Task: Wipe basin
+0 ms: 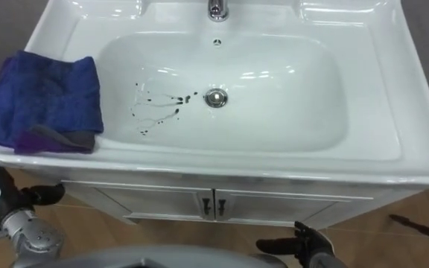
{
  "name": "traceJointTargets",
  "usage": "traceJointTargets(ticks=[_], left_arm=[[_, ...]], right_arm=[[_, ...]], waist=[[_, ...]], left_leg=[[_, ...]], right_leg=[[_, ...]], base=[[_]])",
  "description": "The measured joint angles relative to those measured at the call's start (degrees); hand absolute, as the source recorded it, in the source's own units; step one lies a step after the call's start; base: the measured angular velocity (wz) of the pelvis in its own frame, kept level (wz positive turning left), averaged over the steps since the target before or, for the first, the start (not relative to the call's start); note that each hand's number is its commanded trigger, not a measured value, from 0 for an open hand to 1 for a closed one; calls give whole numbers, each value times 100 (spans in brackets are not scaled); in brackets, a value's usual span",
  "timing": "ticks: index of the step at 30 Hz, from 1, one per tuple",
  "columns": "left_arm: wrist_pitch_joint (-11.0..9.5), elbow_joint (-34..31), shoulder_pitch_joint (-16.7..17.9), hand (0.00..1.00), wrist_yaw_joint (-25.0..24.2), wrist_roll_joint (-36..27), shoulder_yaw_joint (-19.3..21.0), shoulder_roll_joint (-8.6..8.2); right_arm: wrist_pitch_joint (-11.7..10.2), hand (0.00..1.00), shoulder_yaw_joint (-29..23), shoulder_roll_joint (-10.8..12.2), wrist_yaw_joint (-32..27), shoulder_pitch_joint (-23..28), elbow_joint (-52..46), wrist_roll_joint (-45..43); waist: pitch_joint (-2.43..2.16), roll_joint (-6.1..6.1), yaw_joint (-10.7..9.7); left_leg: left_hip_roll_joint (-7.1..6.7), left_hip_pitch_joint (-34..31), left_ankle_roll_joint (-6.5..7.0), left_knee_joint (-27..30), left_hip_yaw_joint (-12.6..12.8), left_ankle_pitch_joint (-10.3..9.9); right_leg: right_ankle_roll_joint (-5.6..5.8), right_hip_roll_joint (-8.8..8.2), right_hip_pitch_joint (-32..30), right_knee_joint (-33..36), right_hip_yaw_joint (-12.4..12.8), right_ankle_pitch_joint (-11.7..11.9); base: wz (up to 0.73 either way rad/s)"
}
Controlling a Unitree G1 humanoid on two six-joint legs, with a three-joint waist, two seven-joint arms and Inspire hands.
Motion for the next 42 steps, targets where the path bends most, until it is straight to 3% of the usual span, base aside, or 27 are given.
traceJointTargets(ticks=[3, 8, 10, 15, 20, 26, 31, 34, 42], left_arm=[[-27, 13, 8, 0, 128, -584, -98, 9], [-400, 123, 223, 0, 312, -1147, -186, 7], [-495, 284, 239, 0, 319, -1194, -186, 1], [-522, 293, 374, 0, 319, -1192, -181, 1], [-521, 268, 465, 0, 314, -1201, -180, 1], [-532, -521, 485, 0, 357, -1194, 8, 11], [-652, -1597, 485, 0, 626, -987, 452, 38], [-682, -1841, 487, 0, 747, -622, 483, 156], [-708, -2480, 482, 0, 844, -402, 489, 177]], right_arm=[[0, 0, 17, 0, -46, -4, 0, 39], [-67, 0, 30, 0, -51, 47, 2, 166], [-69, 0, 31, -1, -39, 64, 2, 153], [-45, 0, 31, 0, -33, 47, 10, 62], [-21, 0, 61, -1, -38, 66, 29, 148], [36, 0, 163, -3, -56, -7, 31, 140], [20, 0, 152, -3, -97, -60, 26, -78], [12, 0, 152, -13, -100, -73, 20, -95], [2, 0, 138, -57, -96, -65, 18, -105]], waist=[[3, 9, -9], [-39, 1, 13], [-56, -3, 162], [-57, -48, 170], [-39, -95, 309], [-44, -101, 472], [-49, -42, 481], [-49, -32, 511], [-43, 11, 523]], left_leg=[[7, 1, 1, -15, 8, 2], [10, 154, 1, -126, 26, 4], [17, 213, 0, -142, 137, 3], [6, 267, 0, -175, 143, 2], [6, 321, 1, -210, 135, 1], [-18, 261, 7, -192, -52, -1], [-41, 215, 7, -135, -156, -1], [-51, 217, 7, -126, -168, -1], [-81, 148, 24, -125, -289, -12]], right_leg=[[-3, 6, -17, 2, 0, 2], [-3, 12, 64, -11, 41, 2], [-1, 15, 68, -8, 125, -5], [7, 9, 98, -18, 148, -10], [10, 11, 121, -19, 161, -13], [11, -2, 131, -23, 35, -14], [21, -17, 155, -36, -12, -33], [25, -26, 156, -35, -2, -36], [45, -41, 148, -40, -69, -49]], base=[[0], [-7], [-23], [-4], [-1], [12], [8], [1], [5]])
